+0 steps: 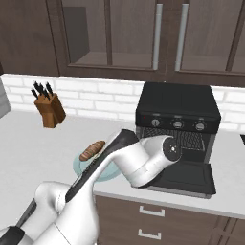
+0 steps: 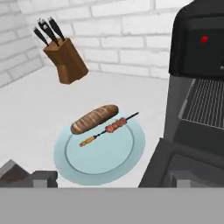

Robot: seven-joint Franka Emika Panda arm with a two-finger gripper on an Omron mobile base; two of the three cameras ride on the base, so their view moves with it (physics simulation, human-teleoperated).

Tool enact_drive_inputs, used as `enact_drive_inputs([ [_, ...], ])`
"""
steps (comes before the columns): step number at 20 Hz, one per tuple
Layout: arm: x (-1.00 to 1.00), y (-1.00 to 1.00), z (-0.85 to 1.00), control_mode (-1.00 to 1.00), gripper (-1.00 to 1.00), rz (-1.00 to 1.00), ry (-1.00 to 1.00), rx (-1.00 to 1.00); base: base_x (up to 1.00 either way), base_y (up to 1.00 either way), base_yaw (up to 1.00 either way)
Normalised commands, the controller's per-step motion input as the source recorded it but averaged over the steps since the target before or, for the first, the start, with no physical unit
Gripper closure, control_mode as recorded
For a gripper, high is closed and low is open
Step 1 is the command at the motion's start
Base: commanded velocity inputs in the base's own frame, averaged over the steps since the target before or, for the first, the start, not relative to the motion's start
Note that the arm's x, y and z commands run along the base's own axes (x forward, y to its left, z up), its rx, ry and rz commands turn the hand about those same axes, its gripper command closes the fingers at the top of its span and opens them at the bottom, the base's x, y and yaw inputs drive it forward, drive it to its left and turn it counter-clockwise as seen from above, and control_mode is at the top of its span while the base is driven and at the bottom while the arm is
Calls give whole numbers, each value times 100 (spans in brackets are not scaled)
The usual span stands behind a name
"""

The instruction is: Pick up the kebab skewer and baguette bread, and place them inside the toaster oven. Close the toaster oven door and start by setting the timer.

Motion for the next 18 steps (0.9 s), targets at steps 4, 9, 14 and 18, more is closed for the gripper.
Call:
enact_drive_inputs([
  [4, 61, -50, -2, -100, -100, 2, -4, 0, 0, 0, 0],
  [9, 37, -39, -4, -100, -100, -5, -14, 1, 0, 0, 0],
  [14, 24, -10, -34, -100, -100, -6, -31, 1, 0, 0, 0],
  [18, 46, -23, -21, -100, -100, -6, -12, 1, 0, 0, 0],
])
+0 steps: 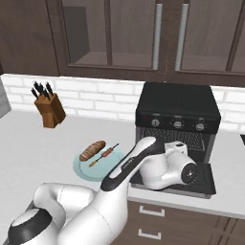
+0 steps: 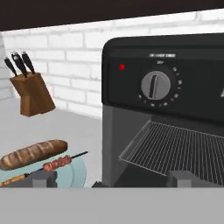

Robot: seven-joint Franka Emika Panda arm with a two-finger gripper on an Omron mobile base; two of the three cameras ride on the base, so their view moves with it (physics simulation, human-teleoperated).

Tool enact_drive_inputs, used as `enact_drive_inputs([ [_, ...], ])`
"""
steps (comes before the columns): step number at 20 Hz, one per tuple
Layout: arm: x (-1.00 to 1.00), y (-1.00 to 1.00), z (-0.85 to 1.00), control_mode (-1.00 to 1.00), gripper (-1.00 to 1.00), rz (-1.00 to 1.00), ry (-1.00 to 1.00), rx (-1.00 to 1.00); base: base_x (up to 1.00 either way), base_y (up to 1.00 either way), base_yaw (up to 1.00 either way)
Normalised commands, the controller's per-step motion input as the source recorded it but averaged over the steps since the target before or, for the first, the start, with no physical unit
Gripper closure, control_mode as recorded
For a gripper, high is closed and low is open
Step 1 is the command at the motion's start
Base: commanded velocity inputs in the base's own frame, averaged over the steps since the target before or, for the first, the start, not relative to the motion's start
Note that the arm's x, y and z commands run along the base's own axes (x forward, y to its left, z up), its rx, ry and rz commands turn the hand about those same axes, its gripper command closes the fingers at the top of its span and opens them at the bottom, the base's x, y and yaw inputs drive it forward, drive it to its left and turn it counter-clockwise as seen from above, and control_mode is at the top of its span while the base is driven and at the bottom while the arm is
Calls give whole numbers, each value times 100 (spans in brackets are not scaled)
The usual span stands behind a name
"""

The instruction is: Pick up the kebab skewer and baguette bread, and place them inside the toaster oven. Close the toaster oven door and start by setting the timer.

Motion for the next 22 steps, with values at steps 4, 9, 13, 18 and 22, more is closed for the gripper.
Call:
enact_drive_inputs([
  [4, 65, -24, -15, -100, -100, -7, -3, 1, 0, 0, 0],
  [9, 43, -31, -18, -100, -100, -6, -9, 8, 0, 0, 0],
  [13, 32, -9, -38, -100, -100, -3, -12, 2, 0, 0, 0],
  [18, 60, -22, -5, -100, -100, -5, -3, 1, 0, 0, 0],
  [22, 44, -16, -22, -100, -100, -3, -4, 0, 0, 0, 0],
])
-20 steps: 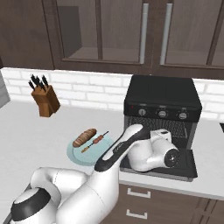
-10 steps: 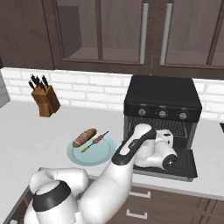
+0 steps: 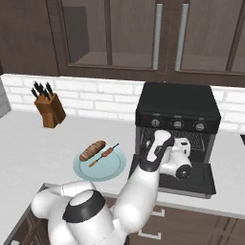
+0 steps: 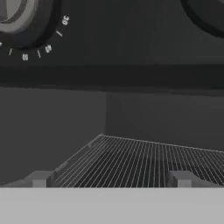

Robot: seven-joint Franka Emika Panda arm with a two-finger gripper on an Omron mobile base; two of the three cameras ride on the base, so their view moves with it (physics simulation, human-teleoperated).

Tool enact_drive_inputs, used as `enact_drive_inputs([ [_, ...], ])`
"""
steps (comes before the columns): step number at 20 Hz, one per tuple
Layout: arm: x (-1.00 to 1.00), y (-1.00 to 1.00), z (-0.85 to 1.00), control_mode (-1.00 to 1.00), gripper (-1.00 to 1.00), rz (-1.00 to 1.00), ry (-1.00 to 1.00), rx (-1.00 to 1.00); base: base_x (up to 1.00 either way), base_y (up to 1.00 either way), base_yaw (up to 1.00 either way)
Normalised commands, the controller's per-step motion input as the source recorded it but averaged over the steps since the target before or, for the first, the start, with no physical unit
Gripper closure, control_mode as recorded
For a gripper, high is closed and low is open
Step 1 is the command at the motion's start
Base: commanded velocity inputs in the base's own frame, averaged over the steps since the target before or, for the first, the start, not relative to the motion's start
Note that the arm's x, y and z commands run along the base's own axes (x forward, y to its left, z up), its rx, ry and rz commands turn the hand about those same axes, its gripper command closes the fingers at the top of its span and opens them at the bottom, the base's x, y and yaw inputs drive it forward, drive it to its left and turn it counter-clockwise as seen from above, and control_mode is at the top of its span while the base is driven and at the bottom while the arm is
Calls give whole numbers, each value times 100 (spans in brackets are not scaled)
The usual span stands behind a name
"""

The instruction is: Pick up the kebab skewer and baguette bread, and place them inside the toaster oven. Close the toaster oven door and start by setting the timer.

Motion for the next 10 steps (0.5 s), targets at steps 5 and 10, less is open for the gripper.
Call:
enact_drive_inputs([
  [5, 55, -20, -32, -100, -100, -2, -2, 0, 0, 0, 0],
  [10, 53, -22, -33, -100, -100, 0, 0, 0, 0, 0, 0],
])
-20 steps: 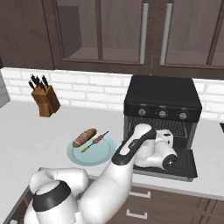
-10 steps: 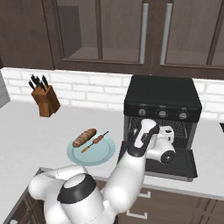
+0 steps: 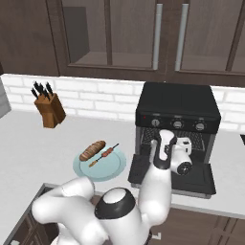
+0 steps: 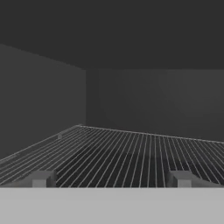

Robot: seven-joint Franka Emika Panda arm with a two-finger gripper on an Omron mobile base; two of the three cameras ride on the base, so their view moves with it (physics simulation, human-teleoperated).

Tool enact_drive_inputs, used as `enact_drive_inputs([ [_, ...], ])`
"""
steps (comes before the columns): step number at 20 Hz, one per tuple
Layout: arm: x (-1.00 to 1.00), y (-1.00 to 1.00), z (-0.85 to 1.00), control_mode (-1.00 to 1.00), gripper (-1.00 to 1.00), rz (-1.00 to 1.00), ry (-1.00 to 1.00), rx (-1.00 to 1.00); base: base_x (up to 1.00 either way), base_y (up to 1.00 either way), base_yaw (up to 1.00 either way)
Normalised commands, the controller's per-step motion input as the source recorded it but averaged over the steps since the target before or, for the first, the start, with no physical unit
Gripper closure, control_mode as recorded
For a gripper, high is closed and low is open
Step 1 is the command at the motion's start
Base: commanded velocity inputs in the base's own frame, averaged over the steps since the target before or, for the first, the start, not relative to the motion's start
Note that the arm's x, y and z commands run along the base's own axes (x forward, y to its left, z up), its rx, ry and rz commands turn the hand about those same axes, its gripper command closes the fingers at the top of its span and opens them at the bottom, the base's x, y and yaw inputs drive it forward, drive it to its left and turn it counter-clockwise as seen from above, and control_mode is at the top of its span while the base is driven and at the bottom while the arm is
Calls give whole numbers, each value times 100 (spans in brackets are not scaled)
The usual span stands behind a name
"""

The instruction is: Pick up the kebab skewer and baguette bread, and place them inside the toaster oven. Close the toaster oven door and start by setting the timer.

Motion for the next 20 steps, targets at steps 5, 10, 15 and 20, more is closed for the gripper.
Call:
enact_drive_inputs([
  [5, 38, -17, -36, -100, -100, 0, 0, 0, 0, 0, 0],
  [10, 24, -15, -36, -100, -100, 0, 0, 0, 0, 0, 0],
  [15, -22, -24, -69, -100, -100, 0, 0, -2, 0, 0, 0],
  [20, -67, -22, -91, -100, -100, 0, 0, -5, 0, 0, 0],
])
